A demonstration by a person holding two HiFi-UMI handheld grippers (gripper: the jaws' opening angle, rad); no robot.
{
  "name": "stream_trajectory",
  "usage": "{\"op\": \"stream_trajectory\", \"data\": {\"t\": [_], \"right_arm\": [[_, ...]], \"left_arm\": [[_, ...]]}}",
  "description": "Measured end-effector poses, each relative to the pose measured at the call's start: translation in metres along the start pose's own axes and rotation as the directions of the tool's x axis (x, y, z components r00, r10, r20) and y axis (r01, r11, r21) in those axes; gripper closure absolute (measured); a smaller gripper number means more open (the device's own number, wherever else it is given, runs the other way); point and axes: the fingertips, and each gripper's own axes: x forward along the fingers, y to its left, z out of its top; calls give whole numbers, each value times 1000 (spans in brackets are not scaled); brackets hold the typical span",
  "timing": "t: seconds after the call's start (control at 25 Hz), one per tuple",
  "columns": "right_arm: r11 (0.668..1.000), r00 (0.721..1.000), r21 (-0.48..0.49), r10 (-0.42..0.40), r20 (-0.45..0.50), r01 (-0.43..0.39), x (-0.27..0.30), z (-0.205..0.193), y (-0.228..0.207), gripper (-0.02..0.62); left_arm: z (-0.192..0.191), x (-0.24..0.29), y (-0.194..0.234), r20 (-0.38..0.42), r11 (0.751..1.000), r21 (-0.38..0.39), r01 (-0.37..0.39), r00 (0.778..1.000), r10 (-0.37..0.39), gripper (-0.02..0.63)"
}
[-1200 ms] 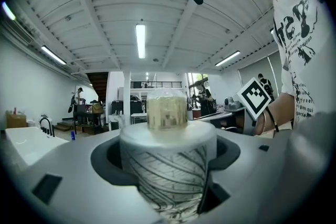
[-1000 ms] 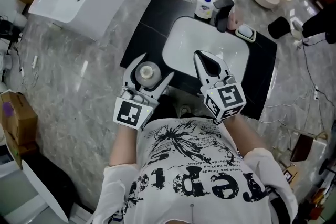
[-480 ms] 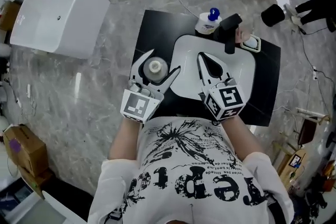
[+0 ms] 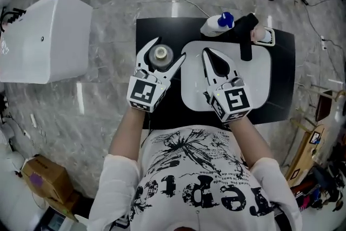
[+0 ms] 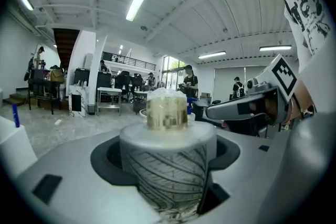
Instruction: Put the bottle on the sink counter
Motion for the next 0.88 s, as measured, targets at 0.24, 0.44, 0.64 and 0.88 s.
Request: {"op": "stream_trajectory", "data": {"t": [0.24,0.44,0.64,0.88], "right_arm": [[998,997,28,-55,-47,56,40,-27,-30,580],[999,996,-5,-54,-69,54,62,-41,-47,580],[998,996,7,-63,-71,64,75,-54,-58,580],[998,995,28,-57,-83,59,74,-61,-53,580]], "left_arm": [[-54,58,37,-91,999,-26,32,995,-34,258],[-88,88,51,-152,998,-40,56,986,-62,258],[-107,109,56,-208,998,13,67,976,-63,258],[-110,109,53,-236,997,44,63,970,-51,258]]}}
